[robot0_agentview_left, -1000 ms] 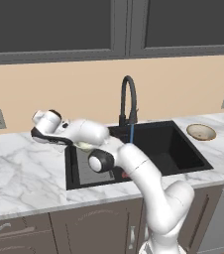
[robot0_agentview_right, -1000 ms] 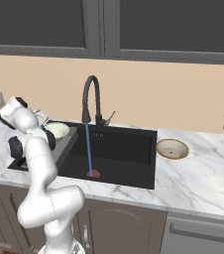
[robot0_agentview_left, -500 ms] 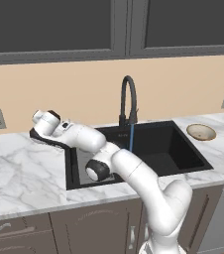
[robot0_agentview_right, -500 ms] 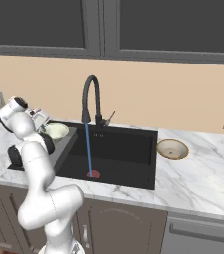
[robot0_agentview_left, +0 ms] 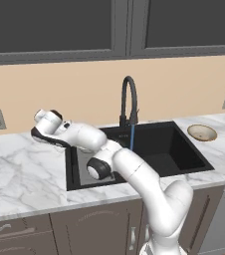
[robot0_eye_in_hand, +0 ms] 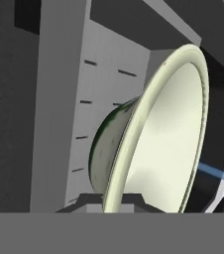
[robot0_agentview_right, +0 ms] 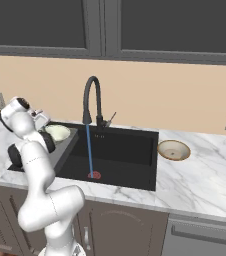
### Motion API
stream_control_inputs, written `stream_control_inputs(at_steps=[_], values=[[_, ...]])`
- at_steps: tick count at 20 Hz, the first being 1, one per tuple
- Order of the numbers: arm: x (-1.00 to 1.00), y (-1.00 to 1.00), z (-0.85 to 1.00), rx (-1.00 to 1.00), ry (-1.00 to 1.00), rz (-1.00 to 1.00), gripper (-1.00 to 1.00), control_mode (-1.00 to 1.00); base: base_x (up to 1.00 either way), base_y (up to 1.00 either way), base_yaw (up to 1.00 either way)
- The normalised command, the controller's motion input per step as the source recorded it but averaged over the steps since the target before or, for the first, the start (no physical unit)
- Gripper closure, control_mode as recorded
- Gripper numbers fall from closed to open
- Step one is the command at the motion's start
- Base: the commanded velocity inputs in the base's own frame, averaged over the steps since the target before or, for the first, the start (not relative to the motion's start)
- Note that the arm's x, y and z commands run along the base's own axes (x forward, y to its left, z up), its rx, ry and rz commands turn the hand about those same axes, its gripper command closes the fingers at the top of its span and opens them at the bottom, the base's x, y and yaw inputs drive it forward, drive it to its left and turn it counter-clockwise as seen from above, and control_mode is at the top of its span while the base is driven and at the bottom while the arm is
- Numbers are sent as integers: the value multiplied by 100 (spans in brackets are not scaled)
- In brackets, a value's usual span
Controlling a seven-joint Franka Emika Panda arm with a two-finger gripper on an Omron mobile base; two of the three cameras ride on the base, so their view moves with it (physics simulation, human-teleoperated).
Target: Rinse each bowl for a few seconds and place them down in the sink or on the counter.
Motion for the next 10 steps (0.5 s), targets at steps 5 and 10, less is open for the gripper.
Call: stream_control_inputs(at_steps=[5,10], values=[[-17,-18,-24,0,-6,0,100,-100,0,0,0],[-24,-26,-23,0,-8,0,100,-100,0,0,0]])
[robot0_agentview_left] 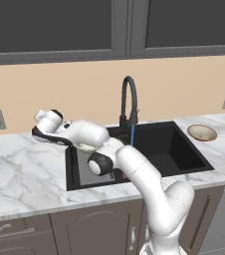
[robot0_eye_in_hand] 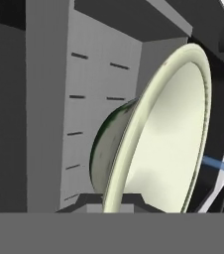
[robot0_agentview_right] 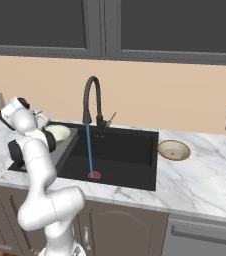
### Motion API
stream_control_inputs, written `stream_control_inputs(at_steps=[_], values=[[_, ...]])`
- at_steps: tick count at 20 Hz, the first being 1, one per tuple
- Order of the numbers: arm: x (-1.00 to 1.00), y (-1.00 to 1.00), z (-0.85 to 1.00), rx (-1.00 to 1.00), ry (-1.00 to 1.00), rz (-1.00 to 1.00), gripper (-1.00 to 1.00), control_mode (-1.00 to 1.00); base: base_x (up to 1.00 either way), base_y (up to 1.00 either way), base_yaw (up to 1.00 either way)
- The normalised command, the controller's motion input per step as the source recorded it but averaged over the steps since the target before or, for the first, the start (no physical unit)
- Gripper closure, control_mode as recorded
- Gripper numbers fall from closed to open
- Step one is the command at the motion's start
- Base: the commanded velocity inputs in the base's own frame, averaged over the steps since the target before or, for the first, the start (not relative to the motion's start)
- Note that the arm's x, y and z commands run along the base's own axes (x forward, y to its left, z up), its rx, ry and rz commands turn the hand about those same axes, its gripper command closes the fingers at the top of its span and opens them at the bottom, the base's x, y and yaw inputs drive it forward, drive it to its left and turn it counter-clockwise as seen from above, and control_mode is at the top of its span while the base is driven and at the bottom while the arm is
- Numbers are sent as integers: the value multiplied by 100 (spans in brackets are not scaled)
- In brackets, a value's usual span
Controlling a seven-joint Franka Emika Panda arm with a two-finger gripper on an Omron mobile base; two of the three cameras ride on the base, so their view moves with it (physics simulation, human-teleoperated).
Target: Rinse each bowl for a few seconds and place them down in the sink or on the counter.
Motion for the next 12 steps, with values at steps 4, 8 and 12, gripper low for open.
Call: stream_control_inputs(at_steps=[4,8,12], values=[[-26,-39,-24,1,-6,0,100,-100,0,0,0],[-19,-32,-34,2,-3,0,-100,-100,0,0,0],[-22,-36,-25,2,-5,0,-100,-100,0,0,0]])
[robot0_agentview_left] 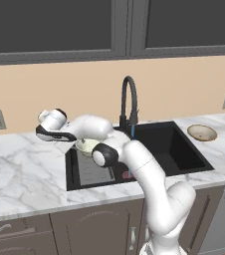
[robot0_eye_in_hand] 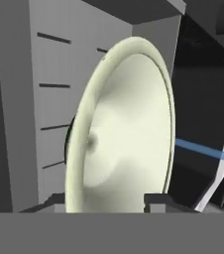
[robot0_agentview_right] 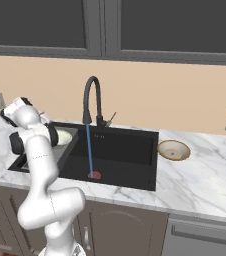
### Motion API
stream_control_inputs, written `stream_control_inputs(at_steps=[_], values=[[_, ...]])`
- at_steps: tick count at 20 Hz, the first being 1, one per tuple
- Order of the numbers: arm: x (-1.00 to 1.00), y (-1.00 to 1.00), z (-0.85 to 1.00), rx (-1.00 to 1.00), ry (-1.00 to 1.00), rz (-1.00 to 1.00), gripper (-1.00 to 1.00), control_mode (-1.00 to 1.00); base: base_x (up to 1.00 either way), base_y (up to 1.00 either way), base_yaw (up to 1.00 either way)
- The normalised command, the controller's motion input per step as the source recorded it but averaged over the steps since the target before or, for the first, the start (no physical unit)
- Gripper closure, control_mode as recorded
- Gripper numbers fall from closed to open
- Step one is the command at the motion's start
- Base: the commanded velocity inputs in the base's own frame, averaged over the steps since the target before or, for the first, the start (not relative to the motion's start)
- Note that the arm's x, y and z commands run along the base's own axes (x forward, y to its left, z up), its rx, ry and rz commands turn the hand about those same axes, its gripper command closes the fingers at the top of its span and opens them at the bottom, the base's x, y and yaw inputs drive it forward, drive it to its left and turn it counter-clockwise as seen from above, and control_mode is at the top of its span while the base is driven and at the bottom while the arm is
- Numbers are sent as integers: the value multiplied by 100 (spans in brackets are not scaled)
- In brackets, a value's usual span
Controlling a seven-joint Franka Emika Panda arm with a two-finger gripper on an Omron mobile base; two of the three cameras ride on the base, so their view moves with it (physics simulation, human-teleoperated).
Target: Rinse each bowl for a few seconds and place them down in the sink or on the counter.
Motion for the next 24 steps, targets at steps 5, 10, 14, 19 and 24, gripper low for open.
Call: stream_control_inputs(at_steps=[5,10,14,19,24], values=[[-20,-30,-19,1,-5,0,-100,-100,0,0,0],[-9,-8,8,0,-9,0,-100,-100,0,0,0],[-8,0,23,0,-12,0,-100,-100,0,0,0],[-13,3,22,0,-13,0,-100,-100,0,0,0],[-24,2,4,0,-11,0,-100,-100,0,0,0]])
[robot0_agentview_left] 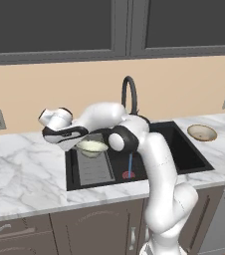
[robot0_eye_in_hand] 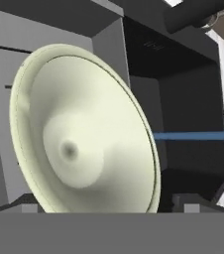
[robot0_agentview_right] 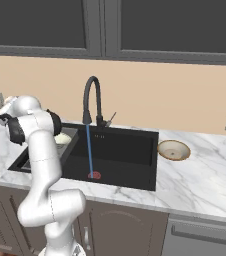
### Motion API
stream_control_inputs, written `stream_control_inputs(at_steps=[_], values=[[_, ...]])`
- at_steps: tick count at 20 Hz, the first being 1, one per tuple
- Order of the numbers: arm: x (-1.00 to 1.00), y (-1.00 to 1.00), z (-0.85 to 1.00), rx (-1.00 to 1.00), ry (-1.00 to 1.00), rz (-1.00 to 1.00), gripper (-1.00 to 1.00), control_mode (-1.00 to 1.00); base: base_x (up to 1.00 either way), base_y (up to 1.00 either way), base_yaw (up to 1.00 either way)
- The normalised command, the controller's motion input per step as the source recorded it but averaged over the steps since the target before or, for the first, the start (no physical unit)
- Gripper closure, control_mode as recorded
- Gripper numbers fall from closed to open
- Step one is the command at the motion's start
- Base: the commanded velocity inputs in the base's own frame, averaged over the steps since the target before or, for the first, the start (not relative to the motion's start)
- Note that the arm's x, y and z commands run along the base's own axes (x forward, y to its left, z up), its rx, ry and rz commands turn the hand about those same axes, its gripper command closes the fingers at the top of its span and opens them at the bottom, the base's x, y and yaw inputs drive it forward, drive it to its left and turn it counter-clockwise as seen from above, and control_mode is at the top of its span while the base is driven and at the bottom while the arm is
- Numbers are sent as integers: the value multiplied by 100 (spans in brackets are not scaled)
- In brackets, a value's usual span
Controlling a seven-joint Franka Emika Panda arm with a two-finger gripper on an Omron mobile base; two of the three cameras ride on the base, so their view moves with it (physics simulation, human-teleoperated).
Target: Rinse each bowl for a few seconds and place them down in the sink or on the counter.
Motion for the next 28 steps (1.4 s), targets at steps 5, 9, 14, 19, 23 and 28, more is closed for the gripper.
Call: stream_control_inputs(at_steps=[5,9,14,19,23,28], values=[[-21,-8,-29,0,-7,0,-100,-100,0,0,0],[-21,-22,-39,0,-5,1,-100,-100,0,0,0],[-24,-13,-35,5,-8,2,-100,-100,0,0,0],[-24,-4,-38,15,-9,3,-100,-100,0,0,0],[-23,7,-46,20,-5,3,-100,-100,0,0,0],[-8,33,-9,19,-8,1,-100,-100,0,0,0]])
